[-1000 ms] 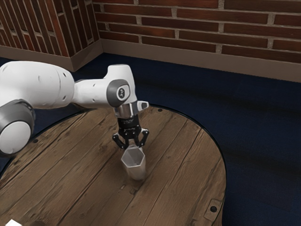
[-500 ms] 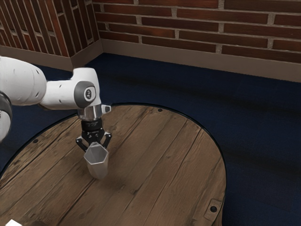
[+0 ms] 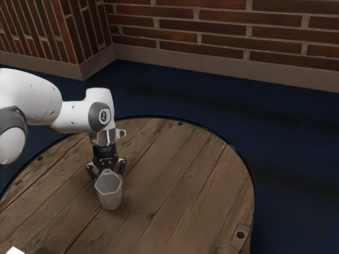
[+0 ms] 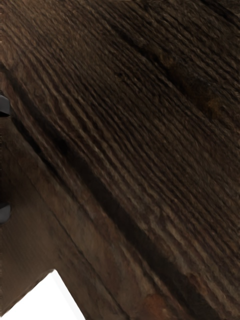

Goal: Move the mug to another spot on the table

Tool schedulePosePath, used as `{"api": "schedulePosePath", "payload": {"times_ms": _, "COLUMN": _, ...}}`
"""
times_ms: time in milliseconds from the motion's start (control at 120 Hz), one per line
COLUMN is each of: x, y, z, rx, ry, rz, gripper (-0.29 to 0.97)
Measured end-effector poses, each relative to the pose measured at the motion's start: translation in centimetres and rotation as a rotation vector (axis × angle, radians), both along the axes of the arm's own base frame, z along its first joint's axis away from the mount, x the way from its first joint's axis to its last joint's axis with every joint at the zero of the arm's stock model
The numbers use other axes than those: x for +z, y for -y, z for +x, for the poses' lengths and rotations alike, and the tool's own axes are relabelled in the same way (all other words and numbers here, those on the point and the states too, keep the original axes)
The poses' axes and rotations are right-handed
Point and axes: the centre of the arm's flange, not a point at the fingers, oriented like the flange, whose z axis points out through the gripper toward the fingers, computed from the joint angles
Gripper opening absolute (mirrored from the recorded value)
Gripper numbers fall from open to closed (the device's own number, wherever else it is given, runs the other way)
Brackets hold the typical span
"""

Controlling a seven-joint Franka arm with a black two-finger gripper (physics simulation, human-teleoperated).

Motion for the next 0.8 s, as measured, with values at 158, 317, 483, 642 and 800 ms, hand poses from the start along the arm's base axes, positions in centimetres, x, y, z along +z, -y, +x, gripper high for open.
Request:
{"api": "schedulePosePath", "payload": {"times_ms": 158, "x": -0.1, "y": 0.0, "z": 0.1, "rx": 0.001, "ry": 0.008, "rz": -0.005, "gripper": 0.33}}
{"api": "schedulePosePath", "payload": {"times_ms": 317, "x": 0.7, "y": 0.1, "z": 1.0, "rx": -0.001, "ry": 0.041, "rz": -0.006, "gripper": 0.42}}
{"api": "schedulePosePath", "payload": {"times_ms": 483, "x": 1.3, "y": -1.4, "z": 1.5, "rx": 0.013, "ry": 0.077, "rz": 0.008, "gripper": 0.47}}
{"api": "schedulePosePath", "payload": {"times_ms": 642, "x": 5.8, "y": -3.6, "z": 2.8, "rx": 0.026, "ry": 0.164, "rz": 0.017, "gripper": 0.51}}
{"api": "schedulePosePath", "payload": {"times_ms": 800, "x": 23.1, "y": -1.2, "z": 2.4, "rx": -0.136, "ry": 0.383, "rz": 0.021, "gripper": 0.58}}
